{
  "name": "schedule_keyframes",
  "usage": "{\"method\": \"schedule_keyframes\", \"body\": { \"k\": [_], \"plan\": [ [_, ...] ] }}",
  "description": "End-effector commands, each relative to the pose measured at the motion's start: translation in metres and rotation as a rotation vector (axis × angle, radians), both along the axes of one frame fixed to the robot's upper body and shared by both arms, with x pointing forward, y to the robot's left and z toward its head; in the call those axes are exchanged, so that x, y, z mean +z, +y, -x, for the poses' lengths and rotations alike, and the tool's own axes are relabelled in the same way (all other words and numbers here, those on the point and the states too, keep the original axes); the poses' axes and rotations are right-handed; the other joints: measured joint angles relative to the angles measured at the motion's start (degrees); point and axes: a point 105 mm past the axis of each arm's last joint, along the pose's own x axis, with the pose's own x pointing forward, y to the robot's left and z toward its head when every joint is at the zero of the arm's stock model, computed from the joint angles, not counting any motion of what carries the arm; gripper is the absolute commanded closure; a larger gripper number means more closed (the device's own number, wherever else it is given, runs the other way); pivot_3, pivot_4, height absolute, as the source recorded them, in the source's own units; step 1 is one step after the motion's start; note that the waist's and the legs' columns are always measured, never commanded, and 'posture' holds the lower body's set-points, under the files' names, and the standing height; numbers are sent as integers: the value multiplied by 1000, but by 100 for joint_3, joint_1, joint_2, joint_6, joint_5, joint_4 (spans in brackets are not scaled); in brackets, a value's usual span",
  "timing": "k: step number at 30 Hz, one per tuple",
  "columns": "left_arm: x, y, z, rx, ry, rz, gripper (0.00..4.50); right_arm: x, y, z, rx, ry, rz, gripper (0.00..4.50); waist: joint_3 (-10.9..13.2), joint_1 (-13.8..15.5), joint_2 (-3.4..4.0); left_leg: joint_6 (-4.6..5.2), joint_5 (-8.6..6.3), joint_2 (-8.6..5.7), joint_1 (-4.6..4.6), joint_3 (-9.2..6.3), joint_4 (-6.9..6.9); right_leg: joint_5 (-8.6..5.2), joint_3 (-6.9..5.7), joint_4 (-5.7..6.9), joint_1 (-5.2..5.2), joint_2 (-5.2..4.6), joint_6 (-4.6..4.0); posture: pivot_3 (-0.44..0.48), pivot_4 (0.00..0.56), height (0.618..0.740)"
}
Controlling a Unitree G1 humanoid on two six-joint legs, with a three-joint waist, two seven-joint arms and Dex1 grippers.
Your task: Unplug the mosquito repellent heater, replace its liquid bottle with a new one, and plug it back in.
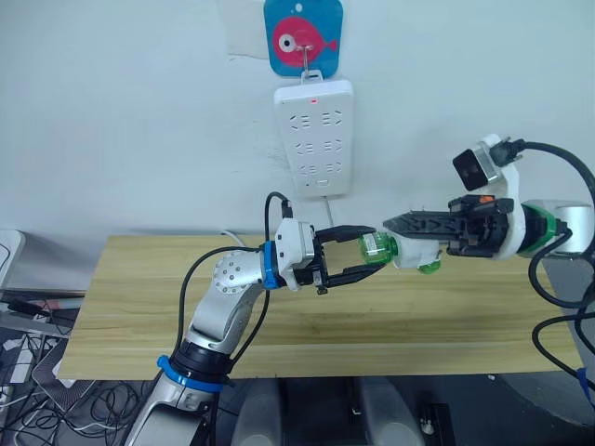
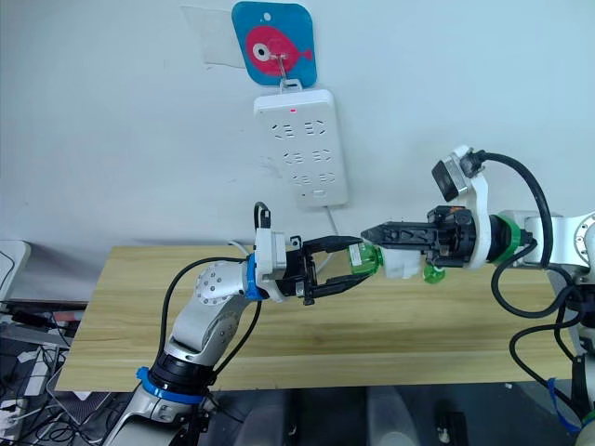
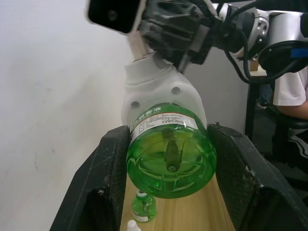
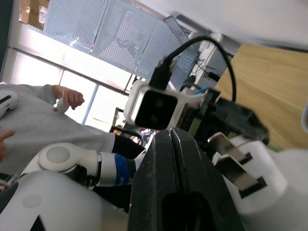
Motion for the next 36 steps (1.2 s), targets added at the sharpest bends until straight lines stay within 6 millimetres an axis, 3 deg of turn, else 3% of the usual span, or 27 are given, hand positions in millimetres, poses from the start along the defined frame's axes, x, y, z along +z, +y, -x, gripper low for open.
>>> {"method": "schedule_keyframes", "body": {
  "k": [1, 8, 14, 23, 30, 36],
  "plan": [
    [7, -3, 10, -38, -46, 16, 2263, 8, -3, -16, -72, -36, 6, 4466, 0, -1, 0, 0, 0, 0, 1, 2, 0, 0, 2, 1, 0, -3, 0, -159, 245, 740],
    [6, -5, 17, -63, -48, 21, 2263, -19, -21, -50, -190, 2, 92, 4466, 0, 18, 0, 0, 0, 1, -3, 3, -2, 0, 0, -1, -4, -10, 0, -149, 249, 740],
    [8, -4, 16, -50, -47, 28, 2263, -43, -34, -54, -205, 46, 143, 4466, 0, 16, 1, 0, 0, 1, -1, 7, -1, 0, 4, 0, -3, -18, 0, -138, 254, 740],
    [18, 1, 3, 27, 7, 81, 2263, -69, -32, -17, -90, 148, 153, 4466, 0, 19, 0, 0, 0, 2, -1, 3, 0, 0, 2, 5, -2, -19, 1, -130, 253, 740],
    [15, 1, 0, 34, 12, 69, 2263, -57, -31, 13, 25, 187, 79, 4466, 0, 17, 0, 0, 0, -1, 1, 6, 1, 1, 3, 6, -1, -19, 2, -146, 254, 740],
    [12, -1, 0, 24, 7, 58, 2263, -51, -34, 18, 35, 210, 49, 4466, 0, 14, 0, 0, 0, -7, 1, 9, 1, 1, 4, 5, -1, -18, 2, -153, 251, 740]
  ]
}}
